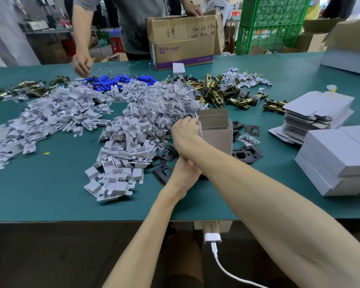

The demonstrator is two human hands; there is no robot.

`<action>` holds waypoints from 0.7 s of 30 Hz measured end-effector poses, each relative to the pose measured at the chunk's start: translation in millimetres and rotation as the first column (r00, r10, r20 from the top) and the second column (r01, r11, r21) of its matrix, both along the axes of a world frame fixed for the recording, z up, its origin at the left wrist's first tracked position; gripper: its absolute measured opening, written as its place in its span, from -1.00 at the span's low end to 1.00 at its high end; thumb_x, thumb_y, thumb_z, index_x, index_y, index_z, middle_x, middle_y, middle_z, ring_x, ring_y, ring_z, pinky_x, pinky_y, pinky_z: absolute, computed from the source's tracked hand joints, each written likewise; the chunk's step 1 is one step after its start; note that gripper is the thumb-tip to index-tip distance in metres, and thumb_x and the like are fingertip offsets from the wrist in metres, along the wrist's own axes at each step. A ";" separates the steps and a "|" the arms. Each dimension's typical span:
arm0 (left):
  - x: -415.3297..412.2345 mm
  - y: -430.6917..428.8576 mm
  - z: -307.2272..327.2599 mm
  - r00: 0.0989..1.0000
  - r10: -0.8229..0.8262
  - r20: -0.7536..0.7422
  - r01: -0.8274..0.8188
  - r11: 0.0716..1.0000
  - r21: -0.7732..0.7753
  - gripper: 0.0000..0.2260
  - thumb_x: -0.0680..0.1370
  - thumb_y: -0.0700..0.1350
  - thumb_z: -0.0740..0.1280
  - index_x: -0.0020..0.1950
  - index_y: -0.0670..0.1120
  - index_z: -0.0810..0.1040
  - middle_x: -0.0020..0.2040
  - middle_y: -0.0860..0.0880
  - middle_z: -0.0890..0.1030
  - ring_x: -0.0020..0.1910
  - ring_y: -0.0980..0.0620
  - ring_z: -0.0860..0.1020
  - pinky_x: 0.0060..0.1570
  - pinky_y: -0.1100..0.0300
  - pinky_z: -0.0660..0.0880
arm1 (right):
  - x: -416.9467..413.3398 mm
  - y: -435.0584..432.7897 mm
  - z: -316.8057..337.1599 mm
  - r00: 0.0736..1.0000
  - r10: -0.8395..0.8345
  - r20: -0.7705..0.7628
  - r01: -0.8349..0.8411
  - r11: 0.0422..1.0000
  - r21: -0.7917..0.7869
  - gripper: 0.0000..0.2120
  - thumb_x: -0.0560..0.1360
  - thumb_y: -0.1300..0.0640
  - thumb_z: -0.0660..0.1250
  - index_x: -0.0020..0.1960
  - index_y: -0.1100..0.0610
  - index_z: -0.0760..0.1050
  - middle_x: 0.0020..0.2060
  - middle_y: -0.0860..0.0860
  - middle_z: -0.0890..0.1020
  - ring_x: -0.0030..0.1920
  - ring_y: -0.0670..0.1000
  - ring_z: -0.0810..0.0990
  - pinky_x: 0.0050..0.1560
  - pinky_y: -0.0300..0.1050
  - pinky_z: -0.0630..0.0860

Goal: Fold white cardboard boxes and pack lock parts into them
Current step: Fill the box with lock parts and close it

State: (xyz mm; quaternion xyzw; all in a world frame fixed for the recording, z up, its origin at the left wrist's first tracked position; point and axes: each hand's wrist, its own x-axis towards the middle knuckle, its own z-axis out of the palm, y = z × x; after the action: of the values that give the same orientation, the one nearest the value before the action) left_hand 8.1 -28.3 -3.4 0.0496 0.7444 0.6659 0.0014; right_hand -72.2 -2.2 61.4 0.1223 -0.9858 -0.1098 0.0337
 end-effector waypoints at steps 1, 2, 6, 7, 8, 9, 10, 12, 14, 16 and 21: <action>0.4 -0.1 -0.1 1.000 -0.005 -0.009 0.005 1.000 -0.002 -0.76 0.65 -0.31 0.24 0.03 0.03 0.54 -0.06 0.10 0.62 -0.19 0.29 0.52 -0.12 0.36 0.49 | 0.8 0.5 1.4 1.000 0.014 -0.001 -0.014 1.000 -0.004 -0.63 0.60 0.20 0.31 0.37 0.28 0.41 0.28 0.20 0.50 0.27 0.18 0.47 0.26 -0.03 0.41; 0.7 -0.1 -0.2 1.000 -0.008 -0.015 0.008 1.000 -0.008 -0.75 0.65 -0.32 0.24 -0.02 0.05 0.52 -0.10 0.10 0.60 -0.22 0.27 0.50 -0.15 0.37 0.48 | 2.0 0.7 3.3 1.000 0.021 -0.010 -0.022 0.999 -0.024 -0.63 0.60 0.23 0.32 0.37 0.30 0.41 0.29 0.22 0.50 0.28 0.19 0.47 0.24 -0.03 0.43; -0.5 -1.8 -3.1 0.999 -0.033 -0.042 0.032 0.999 -0.022 -0.80 0.63 -0.29 0.26 -0.09 0.00 0.45 -0.15 0.06 0.53 -0.21 0.17 0.40 -0.12 0.25 0.45 | 12.7 -0.3 13.0 0.991 0.127 -0.043 -0.133 0.971 -0.200 -0.63 0.54 0.43 0.29 0.35 0.33 0.46 0.24 0.26 0.52 0.27 0.26 0.49 0.08 0.06 0.52; -1.4 -2.5 -4.3 0.998 -0.045 -0.048 0.045 0.999 -0.019 -0.82 0.62 -0.27 0.26 -0.10 -0.01 0.43 -0.19 0.10 0.52 -0.22 0.18 0.40 -0.11 0.25 0.44 | 18.0 -1.6 16.0 0.980 0.184 -0.074 -0.195 0.956 -0.219 -0.65 0.51 0.48 0.29 0.27 0.31 0.50 0.12 0.22 0.57 0.19 0.26 0.54 -0.03 0.06 0.53; -2.1 -3.3 -4.8 0.997 -0.054 -0.048 0.054 0.998 -0.012 -0.83 0.61 -0.26 0.27 -0.12 -0.01 0.42 -0.22 0.15 0.52 -0.23 0.19 0.40 -0.11 0.24 0.43 | 23.1 -1.9 19.4 0.965 0.236 -0.114 -0.256 0.939 -0.229 -0.69 0.47 0.52 0.28 0.15 0.28 0.53 -0.05 0.15 0.57 0.07 0.24 0.57 -0.15 0.03 0.50; -2.7 -3.9 -5.1 0.997 -0.059 -0.049 0.058 0.998 -0.010 -0.81 0.60 -0.27 0.28 -0.12 0.00 0.44 -0.25 0.21 0.54 -0.23 0.22 0.42 -0.11 0.25 0.44 | 27.6 -1.1 23.6 0.950 0.273 -0.151 -0.302 0.924 -0.233 -0.71 0.43 0.55 0.27 0.02 0.24 0.51 -0.21 0.09 0.50 -0.06 0.21 0.56 -0.21 0.00 0.44; -3.0 -4.0 -5.1 0.997 -0.060 -0.057 0.060 0.998 -0.008 -0.78 0.59 -0.29 0.30 -0.10 0.04 0.47 -0.24 0.27 0.56 -0.22 0.26 0.46 -0.11 0.27 0.46 | 31.0 0.9 29.4 0.936 0.298 -0.185 -0.336 0.913 -0.229 -0.71 0.41 0.56 0.26 -0.07 0.20 0.46 -0.31 0.04 0.41 -0.16 0.18 0.52 -0.25 -0.02 0.41; -3.5 -3.4 -5.4 0.995 -0.058 -0.076 0.059 0.998 0.011 -0.75 0.59 -0.29 0.39 -0.03 0.10 0.55 -0.13 0.29 0.66 -0.10 0.30 0.56 -0.04 0.31 0.51 | 37.3 7.5 43.8 0.910 0.326 -0.256 -0.384 0.895 -0.225 -0.72 0.42 0.55 0.23 -0.14 0.19 0.41 -0.36 0.01 0.36 -0.29 0.11 0.47 -0.30 -0.04 0.38; -4.2 -2.3 -5.4 0.997 -0.051 -0.066 0.055 0.997 0.062 -0.81 0.58 -0.23 0.47 0.11 0.04 0.63 0.04 0.17 0.73 0.08 0.21 0.64 0.10 0.26 0.55 | 40.5 18.8 57.8 0.891 0.326 -0.314 -0.419 0.858 -0.298 -0.78 0.49 0.51 0.23 -0.14 0.21 0.42 -0.33 0.03 0.47 -0.32 0.06 0.50 -0.30 -0.04 0.45; -4.4 -1.1 -4.2 0.998 -0.059 -0.034 0.063 0.988 0.143 -0.75 0.56 -0.17 0.51 0.23 -0.07 0.62 0.13 0.05 0.74 0.17 0.11 0.67 0.11 0.26 0.57 | 43.9 35.4 70.6 0.899 0.297 -0.321 -0.422 0.784 -0.456 -0.91 0.58 0.37 0.33 -0.10 0.26 0.49 -0.22 0.07 0.61 -0.26 0.04 0.60 -0.21 -0.04 0.59; -4.9 0.6 -4.1 0.998 -0.056 0.004 0.054 0.981 0.189 -0.56 0.47 -0.05 0.53 0.32 -0.12 0.59 0.17 0.00 0.73 0.19 0.05 0.68 0.08 0.26 0.59 | 48.5 86.0 84.9 0.925 0.181 -0.335 -0.372 0.613 -0.697 -0.75 0.54 -0.02 0.47 -0.10 0.15 0.52 -0.28 -0.07 0.58 -0.33 -0.16 0.49 -0.28 -0.19 0.42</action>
State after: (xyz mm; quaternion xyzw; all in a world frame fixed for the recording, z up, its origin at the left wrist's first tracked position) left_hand 3.2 -27.7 -7.6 0.0672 0.6764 0.7333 0.0184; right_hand -23.7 83.8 146.3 0.2355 -0.9001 0.2990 0.2119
